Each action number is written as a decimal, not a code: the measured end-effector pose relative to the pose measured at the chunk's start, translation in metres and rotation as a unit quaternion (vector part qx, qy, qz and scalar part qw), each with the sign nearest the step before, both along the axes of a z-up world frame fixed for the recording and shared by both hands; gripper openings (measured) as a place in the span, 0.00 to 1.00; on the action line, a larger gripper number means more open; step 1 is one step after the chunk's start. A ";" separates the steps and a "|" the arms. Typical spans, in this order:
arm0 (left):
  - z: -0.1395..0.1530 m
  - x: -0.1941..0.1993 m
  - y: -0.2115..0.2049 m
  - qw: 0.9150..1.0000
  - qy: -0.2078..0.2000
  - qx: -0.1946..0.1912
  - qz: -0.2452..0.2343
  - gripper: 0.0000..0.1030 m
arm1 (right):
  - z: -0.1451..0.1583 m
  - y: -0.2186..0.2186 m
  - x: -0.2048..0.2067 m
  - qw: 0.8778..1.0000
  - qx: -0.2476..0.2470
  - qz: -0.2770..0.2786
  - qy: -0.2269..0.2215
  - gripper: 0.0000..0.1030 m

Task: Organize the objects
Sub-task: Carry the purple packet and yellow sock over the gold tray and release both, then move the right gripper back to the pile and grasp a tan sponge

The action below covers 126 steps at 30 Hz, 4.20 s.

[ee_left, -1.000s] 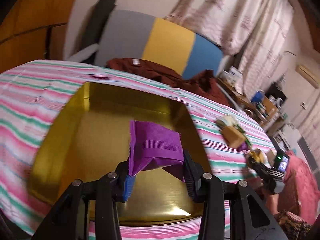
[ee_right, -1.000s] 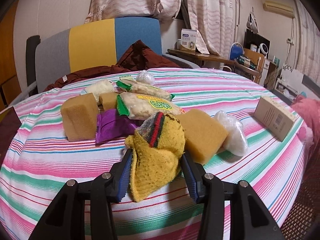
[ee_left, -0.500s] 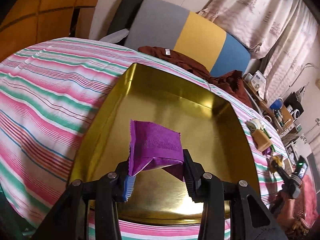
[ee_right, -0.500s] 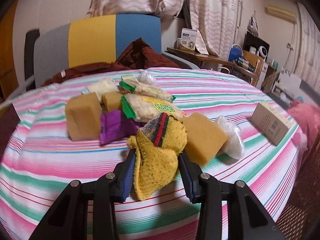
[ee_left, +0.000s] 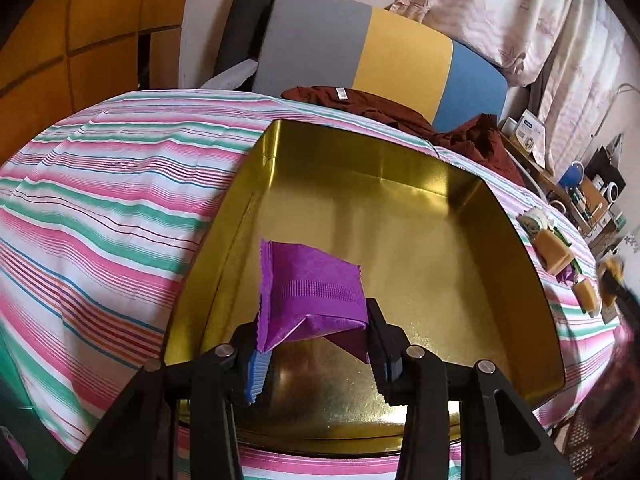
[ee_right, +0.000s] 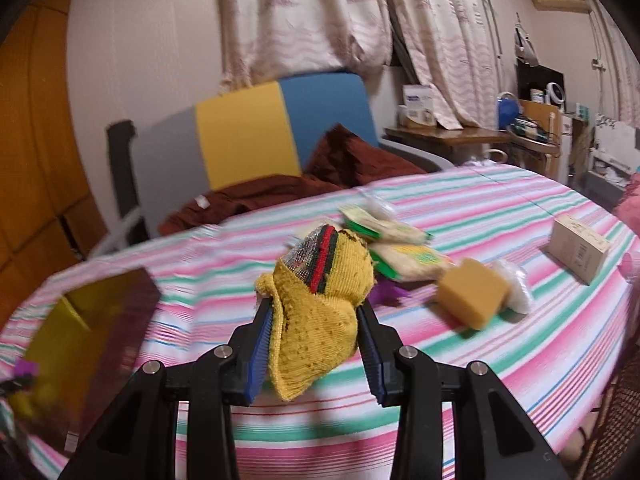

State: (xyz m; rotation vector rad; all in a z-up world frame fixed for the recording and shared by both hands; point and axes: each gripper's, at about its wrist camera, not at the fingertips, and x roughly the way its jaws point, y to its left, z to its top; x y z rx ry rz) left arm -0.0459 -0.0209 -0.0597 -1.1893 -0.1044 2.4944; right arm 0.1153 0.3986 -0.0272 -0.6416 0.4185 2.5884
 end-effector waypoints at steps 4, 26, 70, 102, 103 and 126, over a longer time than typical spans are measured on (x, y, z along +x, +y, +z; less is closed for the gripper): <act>0.000 0.003 0.003 1.000 0.003 -0.011 0.002 0.42 | 0.027 -0.032 -0.004 0.998 -0.006 0.047 0.038 0.39; 0.034 0.018 -0.032 0.989 0.064 0.019 0.135 1.00 | 0.013 -0.198 -0.076 0.956 -0.030 0.288 -0.038 0.39; 0.036 0.028 -0.027 0.987 0.051 0.102 0.115 1.00 | 0.020 -0.181 -0.082 0.958 -0.077 0.270 -0.056 0.61; 0.044 0.116 0.132 0.977 0.055 0.069 -0.193 1.00 | -0.051 0.046 0.024 0.991 -0.086 0.008 -0.106 0.61; 0.044 0.117 0.134 0.977 0.052 0.071 -0.197 1.00 | -0.049 0.054 0.026 0.991 -0.079 0.001 -0.107 0.61; 0.030 0.150 0.187 0.962 -0.015 0.069 -0.263 1.00 | -0.050 0.161 -0.026 0.983 0.026 -0.015 -0.180 0.74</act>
